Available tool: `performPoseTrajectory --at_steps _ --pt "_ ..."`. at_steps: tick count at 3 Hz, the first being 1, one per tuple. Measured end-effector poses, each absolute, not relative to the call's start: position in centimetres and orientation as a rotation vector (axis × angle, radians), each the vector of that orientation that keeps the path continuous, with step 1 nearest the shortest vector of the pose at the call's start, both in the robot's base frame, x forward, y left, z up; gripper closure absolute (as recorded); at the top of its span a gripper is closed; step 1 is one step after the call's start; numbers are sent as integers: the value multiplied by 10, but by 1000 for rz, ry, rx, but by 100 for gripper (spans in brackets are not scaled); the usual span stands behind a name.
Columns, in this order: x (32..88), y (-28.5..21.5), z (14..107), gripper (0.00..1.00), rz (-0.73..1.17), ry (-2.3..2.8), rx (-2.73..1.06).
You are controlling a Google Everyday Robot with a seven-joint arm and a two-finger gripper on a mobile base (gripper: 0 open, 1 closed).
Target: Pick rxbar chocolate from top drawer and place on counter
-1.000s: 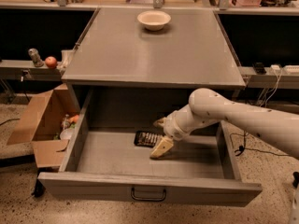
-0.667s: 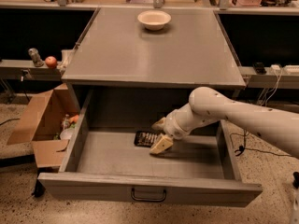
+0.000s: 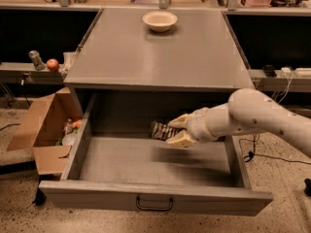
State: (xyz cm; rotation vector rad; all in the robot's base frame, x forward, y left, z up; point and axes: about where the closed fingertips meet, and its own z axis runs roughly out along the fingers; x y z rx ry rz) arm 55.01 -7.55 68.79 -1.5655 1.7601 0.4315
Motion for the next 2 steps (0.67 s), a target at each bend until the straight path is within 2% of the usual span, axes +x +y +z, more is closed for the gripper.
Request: performPoseTrajectory --at_steps 2 --pt "512 -131 785 100 308 1626 -1471"
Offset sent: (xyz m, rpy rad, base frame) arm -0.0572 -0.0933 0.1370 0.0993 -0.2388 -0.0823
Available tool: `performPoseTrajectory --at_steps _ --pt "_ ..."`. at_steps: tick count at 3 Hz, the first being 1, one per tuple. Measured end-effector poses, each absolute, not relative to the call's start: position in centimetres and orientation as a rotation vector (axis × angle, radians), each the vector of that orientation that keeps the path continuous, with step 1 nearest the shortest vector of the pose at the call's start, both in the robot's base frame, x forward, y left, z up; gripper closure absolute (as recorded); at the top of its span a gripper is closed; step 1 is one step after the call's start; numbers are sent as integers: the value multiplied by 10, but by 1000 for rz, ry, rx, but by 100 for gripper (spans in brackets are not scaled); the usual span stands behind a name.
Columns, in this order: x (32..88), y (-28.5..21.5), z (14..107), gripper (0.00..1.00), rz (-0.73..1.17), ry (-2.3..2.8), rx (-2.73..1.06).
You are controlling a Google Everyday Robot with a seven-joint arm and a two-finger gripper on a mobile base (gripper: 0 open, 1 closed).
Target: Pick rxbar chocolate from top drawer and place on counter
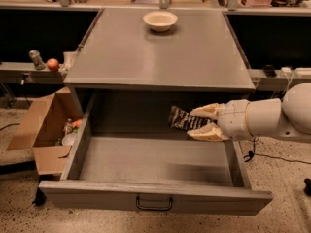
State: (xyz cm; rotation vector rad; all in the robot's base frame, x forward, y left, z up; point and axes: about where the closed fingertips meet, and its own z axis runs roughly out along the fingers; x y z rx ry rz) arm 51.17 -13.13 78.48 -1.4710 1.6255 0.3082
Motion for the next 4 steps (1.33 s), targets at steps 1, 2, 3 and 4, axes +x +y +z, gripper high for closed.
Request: performPoseTrajectory --at_steps 1,2,3,4 --pt "509 -137 787 100 304 1628 -1461" --pt "511 -137 796 100 315 1615 -1443" --pt "523 -125 846 100 319 1563 -1452" --pt "568 -115 905 100 289 1525 -1444"
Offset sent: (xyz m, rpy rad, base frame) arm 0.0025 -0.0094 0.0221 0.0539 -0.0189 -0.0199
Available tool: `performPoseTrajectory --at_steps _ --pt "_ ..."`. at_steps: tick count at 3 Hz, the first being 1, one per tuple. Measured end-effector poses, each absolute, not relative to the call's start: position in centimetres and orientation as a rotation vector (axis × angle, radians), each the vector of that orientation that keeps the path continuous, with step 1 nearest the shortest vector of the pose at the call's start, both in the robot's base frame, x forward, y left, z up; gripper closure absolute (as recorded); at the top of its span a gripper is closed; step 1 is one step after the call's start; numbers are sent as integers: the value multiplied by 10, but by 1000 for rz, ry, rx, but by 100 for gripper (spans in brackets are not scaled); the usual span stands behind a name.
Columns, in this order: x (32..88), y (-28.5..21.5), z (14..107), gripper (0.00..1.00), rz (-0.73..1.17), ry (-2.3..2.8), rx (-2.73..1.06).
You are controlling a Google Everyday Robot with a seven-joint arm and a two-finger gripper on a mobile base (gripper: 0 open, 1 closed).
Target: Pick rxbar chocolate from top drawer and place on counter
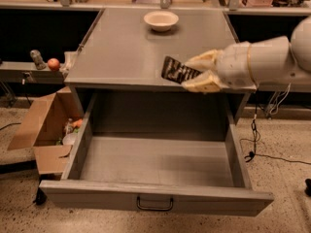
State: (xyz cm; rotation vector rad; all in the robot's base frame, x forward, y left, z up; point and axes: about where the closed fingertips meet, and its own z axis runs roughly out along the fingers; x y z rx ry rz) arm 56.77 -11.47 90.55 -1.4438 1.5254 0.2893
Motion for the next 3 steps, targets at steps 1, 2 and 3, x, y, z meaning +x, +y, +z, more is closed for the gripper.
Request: performPoseTrajectory --at_steps 1,2,3 --pt "627 -97 919 100 303 1561 -1370" --pt "693 -84 902 100 323 1658 -1243" --pt "734 -76 885 100 345 1742 -1151"
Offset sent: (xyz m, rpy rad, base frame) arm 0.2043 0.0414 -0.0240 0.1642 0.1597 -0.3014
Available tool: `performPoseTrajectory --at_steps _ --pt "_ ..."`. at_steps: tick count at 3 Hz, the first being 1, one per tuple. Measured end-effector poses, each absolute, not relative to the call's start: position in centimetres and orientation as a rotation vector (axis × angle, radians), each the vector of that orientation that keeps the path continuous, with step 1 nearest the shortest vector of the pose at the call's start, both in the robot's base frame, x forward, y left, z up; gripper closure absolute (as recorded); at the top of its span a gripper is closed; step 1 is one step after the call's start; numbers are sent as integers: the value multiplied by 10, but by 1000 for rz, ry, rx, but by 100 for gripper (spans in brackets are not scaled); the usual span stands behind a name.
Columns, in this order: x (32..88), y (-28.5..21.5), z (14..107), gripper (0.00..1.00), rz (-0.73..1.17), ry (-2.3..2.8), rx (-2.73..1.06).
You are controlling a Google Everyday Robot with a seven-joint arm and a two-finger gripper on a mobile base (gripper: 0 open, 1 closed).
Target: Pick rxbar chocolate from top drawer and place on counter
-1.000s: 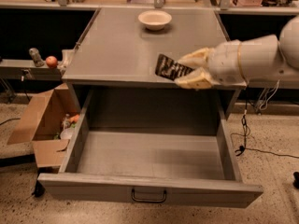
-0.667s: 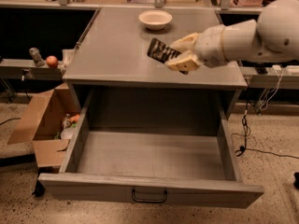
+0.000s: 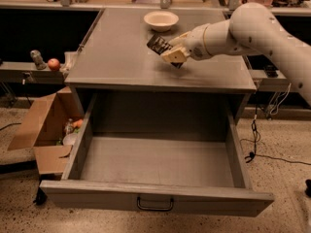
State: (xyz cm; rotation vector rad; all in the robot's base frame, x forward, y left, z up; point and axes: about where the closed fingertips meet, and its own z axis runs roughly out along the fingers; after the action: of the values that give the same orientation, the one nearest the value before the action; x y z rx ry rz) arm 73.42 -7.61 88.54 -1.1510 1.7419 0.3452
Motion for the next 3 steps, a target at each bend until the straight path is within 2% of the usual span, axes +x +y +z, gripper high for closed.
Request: performPoseTrajectory --at_steps 1,2,3 --pt "758 -72 875 100 359 1792 -1094" --pt "760 -72 874 83 363 1799 -1087" --pt "760 -72 874 60 363 1799 -1087"
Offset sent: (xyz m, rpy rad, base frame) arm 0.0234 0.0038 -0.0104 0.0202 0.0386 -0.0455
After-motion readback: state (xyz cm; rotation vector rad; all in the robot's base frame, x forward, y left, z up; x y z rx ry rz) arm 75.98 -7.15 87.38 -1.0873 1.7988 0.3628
